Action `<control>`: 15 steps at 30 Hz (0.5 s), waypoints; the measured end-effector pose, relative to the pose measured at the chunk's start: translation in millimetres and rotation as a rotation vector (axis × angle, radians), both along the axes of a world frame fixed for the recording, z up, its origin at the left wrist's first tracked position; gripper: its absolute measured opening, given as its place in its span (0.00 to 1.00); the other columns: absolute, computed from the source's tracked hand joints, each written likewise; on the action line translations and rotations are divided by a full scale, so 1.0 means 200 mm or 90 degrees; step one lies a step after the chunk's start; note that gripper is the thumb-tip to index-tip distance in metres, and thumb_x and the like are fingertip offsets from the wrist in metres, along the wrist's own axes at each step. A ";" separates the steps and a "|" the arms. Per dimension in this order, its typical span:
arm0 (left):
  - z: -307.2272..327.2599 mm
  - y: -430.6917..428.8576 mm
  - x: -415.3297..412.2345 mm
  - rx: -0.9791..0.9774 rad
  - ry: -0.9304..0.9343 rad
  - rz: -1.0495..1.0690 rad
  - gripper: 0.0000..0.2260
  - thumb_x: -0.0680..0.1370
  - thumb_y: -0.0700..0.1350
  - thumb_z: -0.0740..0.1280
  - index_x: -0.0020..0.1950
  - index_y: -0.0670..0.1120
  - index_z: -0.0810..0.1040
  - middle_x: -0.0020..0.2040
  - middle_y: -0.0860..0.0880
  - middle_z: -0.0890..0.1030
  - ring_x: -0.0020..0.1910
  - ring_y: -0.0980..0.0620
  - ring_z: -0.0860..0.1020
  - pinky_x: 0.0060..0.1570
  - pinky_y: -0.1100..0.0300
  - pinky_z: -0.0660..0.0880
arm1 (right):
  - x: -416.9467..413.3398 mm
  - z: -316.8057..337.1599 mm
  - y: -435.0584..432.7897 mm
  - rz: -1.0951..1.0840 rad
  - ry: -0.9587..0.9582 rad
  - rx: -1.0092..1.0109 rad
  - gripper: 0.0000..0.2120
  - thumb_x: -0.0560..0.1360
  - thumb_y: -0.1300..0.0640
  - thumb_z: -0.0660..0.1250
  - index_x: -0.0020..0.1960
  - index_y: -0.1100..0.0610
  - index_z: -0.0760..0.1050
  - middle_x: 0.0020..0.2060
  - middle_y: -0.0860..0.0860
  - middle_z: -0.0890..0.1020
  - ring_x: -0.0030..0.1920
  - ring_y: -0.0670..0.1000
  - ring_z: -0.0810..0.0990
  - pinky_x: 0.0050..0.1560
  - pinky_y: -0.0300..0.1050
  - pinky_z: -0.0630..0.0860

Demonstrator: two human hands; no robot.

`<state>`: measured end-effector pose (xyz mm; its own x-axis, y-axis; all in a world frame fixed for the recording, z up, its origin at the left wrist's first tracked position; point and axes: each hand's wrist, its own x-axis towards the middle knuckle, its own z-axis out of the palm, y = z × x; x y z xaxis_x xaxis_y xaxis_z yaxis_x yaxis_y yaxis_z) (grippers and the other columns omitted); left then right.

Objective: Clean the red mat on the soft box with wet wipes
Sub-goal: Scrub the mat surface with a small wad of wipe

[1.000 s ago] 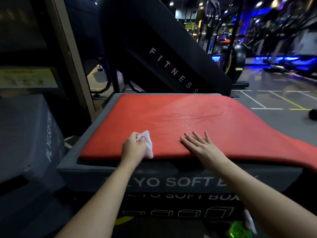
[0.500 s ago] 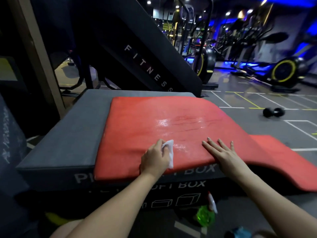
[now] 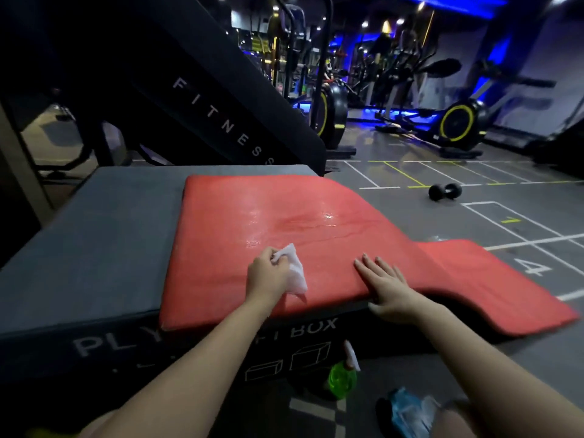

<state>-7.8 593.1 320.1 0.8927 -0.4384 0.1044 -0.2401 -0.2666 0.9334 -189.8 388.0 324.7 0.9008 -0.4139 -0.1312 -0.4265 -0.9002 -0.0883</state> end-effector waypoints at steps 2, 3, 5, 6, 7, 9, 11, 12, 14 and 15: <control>0.03 0.03 0.02 -0.095 0.071 -0.005 0.05 0.75 0.47 0.66 0.42 0.48 0.80 0.36 0.53 0.80 0.38 0.48 0.76 0.37 0.56 0.70 | 0.05 0.03 0.07 0.025 -0.085 0.034 0.42 0.67 0.43 0.58 0.80 0.43 0.50 0.79 0.46 0.46 0.79 0.53 0.44 0.78 0.56 0.43; 0.05 0.05 0.03 -0.134 0.108 -0.009 0.05 0.75 0.48 0.67 0.42 0.49 0.81 0.35 0.53 0.79 0.37 0.49 0.75 0.38 0.55 0.72 | 0.09 0.07 0.13 0.032 -0.138 0.073 0.41 0.66 0.39 0.56 0.79 0.44 0.55 0.79 0.46 0.50 0.79 0.53 0.48 0.78 0.53 0.46; 0.09 0.09 0.04 -0.190 0.167 -0.012 0.05 0.77 0.45 0.69 0.42 0.50 0.83 0.35 0.54 0.78 0.37 0.50 0.76 0.39 0.52 0.75 | 0.20 0.14 0.26 0.031 -0.218 0.198 0.38 0.70 0.36 0.58 0.77 0.49 0.62 0.78 0.48 0.59 0.77 0.50 0.58 0.77 0.47 0.54; 0.11 0.11 0.06 -0.205 0.181 -0.010 0.06 0.78 0.44 0.70 0.42 0.50 0.84 0.35 0.54 0.78 0.37 0.51 0.76 0.39 0.54 0.75 | 0.26 0.18 0.33 0.032 -0.240 0.248 0.36 0.73 0.37 0.62 0.77 0.50 0.63 0.76 0.49 0.63 0.75 0.48 0.62 0.75 0.45 0.58; 0.14 0.14 0.06 -0.216 0.181 -0.009 0.06 0.79 0.42 0.70 0.42 0.49 0.84 0.35 0.54 0.78 0.37 0.53 0.76 0.37 0.59 0.74 | 0.32 0.21 0.40 0.038 -0.260 0.272 0.34 0.76 0.38 0.64 0.77 0.51 0.62 0.75 0.49 0.66 0.73 0.46 0.66 0.74 0.45 0.62; 0.19 0.20 0.09 -0.238 0.159 -0.015 0.06 0.79 0.40 0.70 0.44 0.48 0.84 0.33 0.55 0.79 0.31 0.59 0.75 0.30 0.68 0.70 | 0.44 0.26 0.52 0.033 -0.278 0.300 0.34 0.77 0.40 0.65 0.78 0.52 0.60 0.73 0.48 0.69 0.69 0.47 0.72 0.69 0.47 0.69; 0.23 0.28 0.12 -0.269 0.157 -0.038 0.05 0.80 0.38 0.70 0.45 0.45 0.84 0.33 0.55 0.80 0.27 0.64 0.75 0.27 0.71 0.68 | 0.54 0.32 0.62 0.023 -0.278 0.385 0.33 0.77 0.42 0.66 0.77 0.52 0.61 0.67 0.47 0.75 0.63 0.48 0.77 0.64 0.49 0.75; 0.24 0.33 0.14 -0.280 0.151 -0.047 0.05 0.80 0.38 0.70 0.46 0.44 0.84 0.34 0.55 0.82 0.29 0.64 0.76 0.29 0.72 0.69 | 0.58 0.35 0.66 0.032 -0.275 0.432 0.29 0.77 0.44 0.67 0.75 0.52 0.66 0.62 0.47 0.80 0.58 0.49 0.81 0.60 0.51 0.78; 0.26 0.43 0.21 -0.281 0.131 -0.050 0.03 0.79 0.38 0.71 0.47 0.43 0.85 0.37 0.52 0.84 0.32 0.62 0.78 0.33 0.72 0.71 | 0.67 0.40 0.74 0.076 -0.290 0.500 0.15 0.78 0.50 0.68 0.62 0.54 0.79 0.46 0.50 0.86 0.46 0.52 0.84 0.53 0.56 0.81; 0.27 0.48 0.24 -0.273 0.116 -0.040 0.02 0.79 0.38 0.72 0.49 0.42 0.84 0.39 0.51 0.84 0.33 0.62 0.78 0.33 0.72 0.71 | 0.70 0.41 0.78 0.093 -0.305 0.536 0.10 0.78 0.52 0.69 0.56 0.55 0.81 0.42 0.51 0.86 0.42 0.51 0.83 0.51 0.57 0.81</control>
